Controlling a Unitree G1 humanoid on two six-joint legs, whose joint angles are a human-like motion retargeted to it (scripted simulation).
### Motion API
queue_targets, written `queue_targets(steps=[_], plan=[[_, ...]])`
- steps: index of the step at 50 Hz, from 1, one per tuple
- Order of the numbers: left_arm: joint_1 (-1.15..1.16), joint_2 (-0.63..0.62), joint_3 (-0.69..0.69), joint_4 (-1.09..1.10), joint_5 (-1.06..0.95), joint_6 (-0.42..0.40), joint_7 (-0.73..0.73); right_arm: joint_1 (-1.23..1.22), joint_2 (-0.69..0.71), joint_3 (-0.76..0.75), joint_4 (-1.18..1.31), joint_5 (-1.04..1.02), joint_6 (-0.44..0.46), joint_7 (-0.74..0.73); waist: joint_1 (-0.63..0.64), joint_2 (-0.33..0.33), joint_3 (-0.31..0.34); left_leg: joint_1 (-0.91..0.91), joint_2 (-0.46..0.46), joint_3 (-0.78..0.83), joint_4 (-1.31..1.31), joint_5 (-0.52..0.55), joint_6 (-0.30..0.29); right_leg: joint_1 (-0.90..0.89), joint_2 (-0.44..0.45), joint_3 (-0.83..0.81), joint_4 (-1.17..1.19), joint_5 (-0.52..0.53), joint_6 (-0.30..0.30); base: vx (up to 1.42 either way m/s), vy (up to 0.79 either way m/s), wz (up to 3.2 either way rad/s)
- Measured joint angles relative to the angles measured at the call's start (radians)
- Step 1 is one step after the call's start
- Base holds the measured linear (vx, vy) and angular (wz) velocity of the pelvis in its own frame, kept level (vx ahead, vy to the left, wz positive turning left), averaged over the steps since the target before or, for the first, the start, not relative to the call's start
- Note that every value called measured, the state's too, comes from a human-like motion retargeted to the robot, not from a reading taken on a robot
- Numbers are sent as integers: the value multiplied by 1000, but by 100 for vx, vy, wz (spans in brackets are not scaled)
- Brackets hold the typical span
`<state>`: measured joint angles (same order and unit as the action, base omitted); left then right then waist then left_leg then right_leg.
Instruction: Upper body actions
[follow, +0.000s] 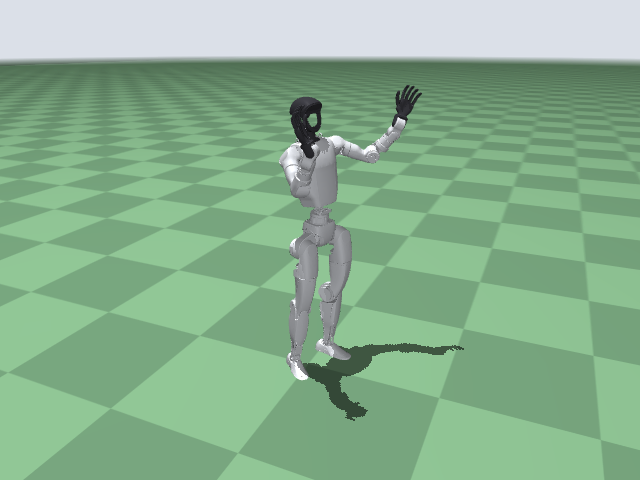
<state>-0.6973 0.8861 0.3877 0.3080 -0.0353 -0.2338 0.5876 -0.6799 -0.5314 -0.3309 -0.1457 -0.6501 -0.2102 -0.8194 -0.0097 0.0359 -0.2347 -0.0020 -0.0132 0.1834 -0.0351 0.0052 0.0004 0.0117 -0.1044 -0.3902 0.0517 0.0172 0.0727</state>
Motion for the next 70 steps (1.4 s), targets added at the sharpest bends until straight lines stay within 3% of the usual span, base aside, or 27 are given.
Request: queue_targets(steps=[5, 10, 23, 30, 53, 60, 70], plan=[[11, -24, 30, 30, -97, -15, 1, 17, 29, -29, 21, 87, -2, -12, -1, -1, -1, 1, 0, 2, 0, -1, 0, 1, 1, 1, 0, -1, 0, 0, 0, 0], [41, 30, 29, 2, 24, -33, 51, 10, 21, 11, 26, 124, -32, 10, -2, 1, -2, 3, 0, 7, -2, -4, 0, -2, 2, 5, 0, -1, -1, 0, 0, 0], [-60, 93, -175, -159, 231, -84, -7, -85, -146, 272, -57, -84, -63, 41, 3, 3, -7, 4, -1, 8, -4, -5, 0, -4, 2, 3, 0, -2, -1, 0, 0, 0], [-112, 113, -244, -238, 391, -85, 6, -131, -187, 331, -106, -217, -40, 31, 11, 0, -5, 6, -1, 8, -3, -6, -1, -1, 3, 2, -2, -3, -1, 0, 0, 0], [10, 26, -50, -145, -31, -19, -7, 11, -2, 23, -45, 28, 36, -23, -2, -1, -20, 1, -5, 8, -4, -9, 0, -3, 4, 1, -6, -6, -3, 0, 0, 0], [7, 13, -62, -134, -94, -28, -30, 1, -9, 78, -30, 38, 16, -16, -4, 1, -20, 3, -5, 11, -4, -10, 0, -2, 6, 2, -6, -6, -5, 0, 0, 0], [-57, 55, -186, -225, 110, -77, -48, -88, -80, 262, -75, -70, -23, 3, -2, 5, -15, 2, -3, 9, -4, -9, -1, -4, 7, 1, -6, -4, -7, 0, 0, 0]])
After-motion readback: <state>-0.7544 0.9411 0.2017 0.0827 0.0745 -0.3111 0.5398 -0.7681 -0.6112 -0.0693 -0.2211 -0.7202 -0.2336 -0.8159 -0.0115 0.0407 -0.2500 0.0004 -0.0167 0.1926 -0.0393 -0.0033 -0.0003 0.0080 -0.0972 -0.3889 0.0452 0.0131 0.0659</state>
